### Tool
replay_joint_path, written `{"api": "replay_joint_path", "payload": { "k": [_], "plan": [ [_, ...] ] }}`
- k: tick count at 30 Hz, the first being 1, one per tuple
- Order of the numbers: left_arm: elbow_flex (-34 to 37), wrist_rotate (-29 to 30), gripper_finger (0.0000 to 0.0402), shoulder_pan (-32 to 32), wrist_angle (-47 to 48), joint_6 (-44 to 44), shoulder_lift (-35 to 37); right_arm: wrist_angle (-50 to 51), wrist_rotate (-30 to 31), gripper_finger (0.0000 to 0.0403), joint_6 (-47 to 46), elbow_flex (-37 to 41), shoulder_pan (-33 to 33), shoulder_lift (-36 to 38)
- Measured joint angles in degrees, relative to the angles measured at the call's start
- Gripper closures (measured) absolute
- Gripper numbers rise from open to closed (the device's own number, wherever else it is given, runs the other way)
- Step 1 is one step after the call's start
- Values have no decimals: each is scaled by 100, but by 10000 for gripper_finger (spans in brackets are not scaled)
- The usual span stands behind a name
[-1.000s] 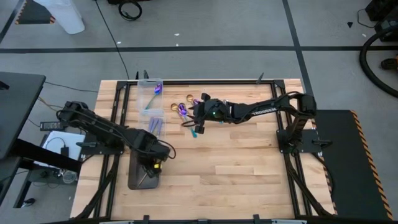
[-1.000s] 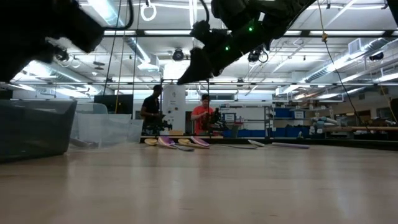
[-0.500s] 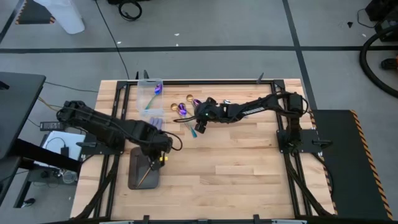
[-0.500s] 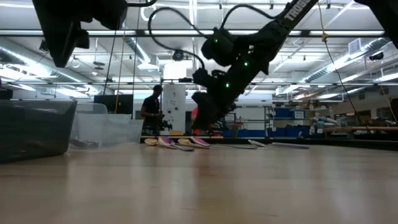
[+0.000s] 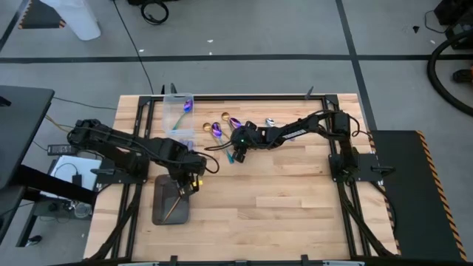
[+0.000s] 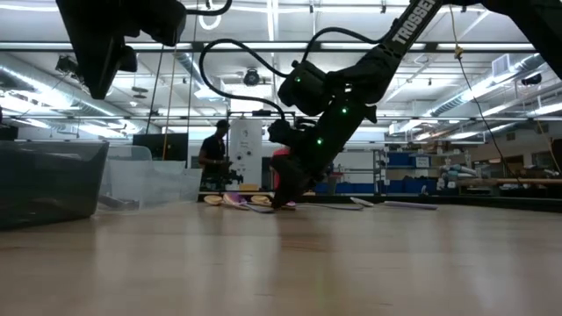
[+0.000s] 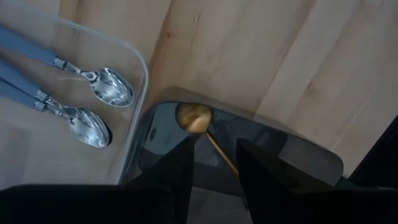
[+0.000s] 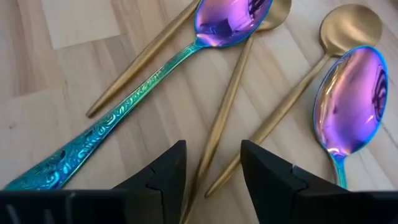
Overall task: Sort silverware by color (type)
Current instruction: Put the gold spoon into the black bin
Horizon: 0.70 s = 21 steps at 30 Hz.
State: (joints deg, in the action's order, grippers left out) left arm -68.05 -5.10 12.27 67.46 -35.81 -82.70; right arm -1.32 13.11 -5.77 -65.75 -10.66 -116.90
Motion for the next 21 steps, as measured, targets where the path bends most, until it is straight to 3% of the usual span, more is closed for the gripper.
{"api": "replay_joint_path", "payload": {
  "k": [7,13,21],
  "plan": [
    [0,40,274,158,-17,-125,0,178,-7,315,-111,0,9,35],
    [0,512,274,568,-89,-212,0,313,-40,389,-214,0,13,44],
    [0,1272,274,684,-434,-159,-2,678,74,395,-212,40,107,323]
  ]
}}
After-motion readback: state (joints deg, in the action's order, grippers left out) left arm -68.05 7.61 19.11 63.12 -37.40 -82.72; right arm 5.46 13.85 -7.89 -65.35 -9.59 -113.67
